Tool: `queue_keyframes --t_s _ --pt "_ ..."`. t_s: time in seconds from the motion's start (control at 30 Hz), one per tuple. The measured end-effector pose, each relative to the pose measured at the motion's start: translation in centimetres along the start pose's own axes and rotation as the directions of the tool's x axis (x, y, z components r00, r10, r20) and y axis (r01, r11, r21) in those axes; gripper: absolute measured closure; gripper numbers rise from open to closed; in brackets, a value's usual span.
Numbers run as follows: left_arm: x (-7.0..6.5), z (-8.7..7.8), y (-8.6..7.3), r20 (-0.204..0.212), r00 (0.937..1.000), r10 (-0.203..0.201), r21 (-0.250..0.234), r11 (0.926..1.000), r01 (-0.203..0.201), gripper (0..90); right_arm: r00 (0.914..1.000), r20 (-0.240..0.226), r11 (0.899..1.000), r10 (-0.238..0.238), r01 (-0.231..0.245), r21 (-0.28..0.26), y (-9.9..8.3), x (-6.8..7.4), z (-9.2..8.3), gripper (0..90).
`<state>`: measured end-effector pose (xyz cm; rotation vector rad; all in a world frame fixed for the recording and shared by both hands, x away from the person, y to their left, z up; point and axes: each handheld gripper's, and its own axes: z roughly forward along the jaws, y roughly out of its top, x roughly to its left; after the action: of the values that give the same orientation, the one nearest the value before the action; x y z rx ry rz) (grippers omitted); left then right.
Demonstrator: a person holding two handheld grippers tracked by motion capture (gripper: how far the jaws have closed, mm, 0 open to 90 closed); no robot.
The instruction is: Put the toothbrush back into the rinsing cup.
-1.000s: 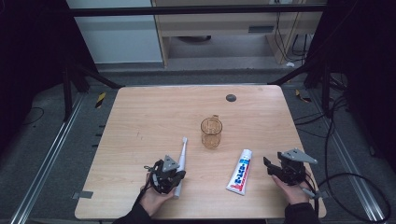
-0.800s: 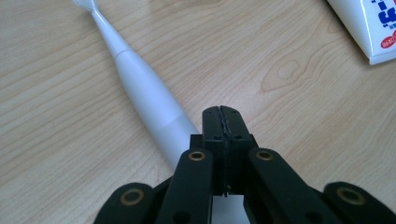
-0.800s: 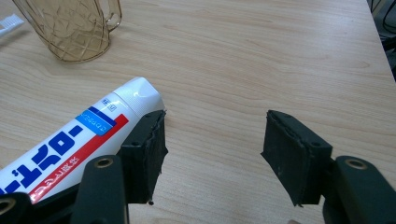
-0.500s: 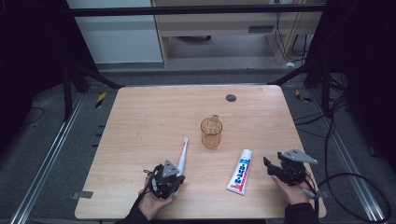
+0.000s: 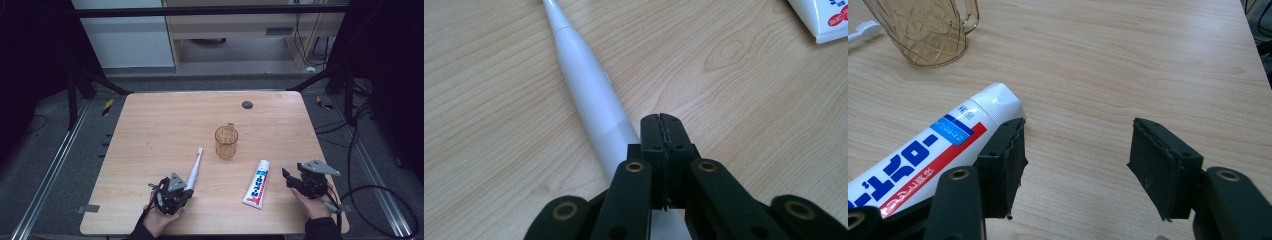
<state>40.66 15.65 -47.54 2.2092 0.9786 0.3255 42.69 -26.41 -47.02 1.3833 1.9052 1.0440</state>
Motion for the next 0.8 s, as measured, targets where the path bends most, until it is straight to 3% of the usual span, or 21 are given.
queue_keyframes --t_s 0.33,0.6,0.8 --pt "0.1 -0.4 -0.4 0.001 1.0000 0.001 0.007 1.0000 -0.001 89.4 1.0000 0.000 1.000 0.000 0.000 0.000 0.0 0.0 0.0 39.3" --pt "0.8 -1.6 -0.1 -0.017 0.9996 -0.023 -0.051 0.9985 0.022 87.8 1.0000 -0.002 1.000 0.006 -0.006 0.003 0.0 0.0 0.0 39.3" --pt "2.2 -2.8 0.4 -0.056 0.9963 -0.065 -0.106 0.9927 0.059 86.9 1.0000 0.001 1.000 0.001 -0.001 0.003 0.0 0.0 0.1 39.3"
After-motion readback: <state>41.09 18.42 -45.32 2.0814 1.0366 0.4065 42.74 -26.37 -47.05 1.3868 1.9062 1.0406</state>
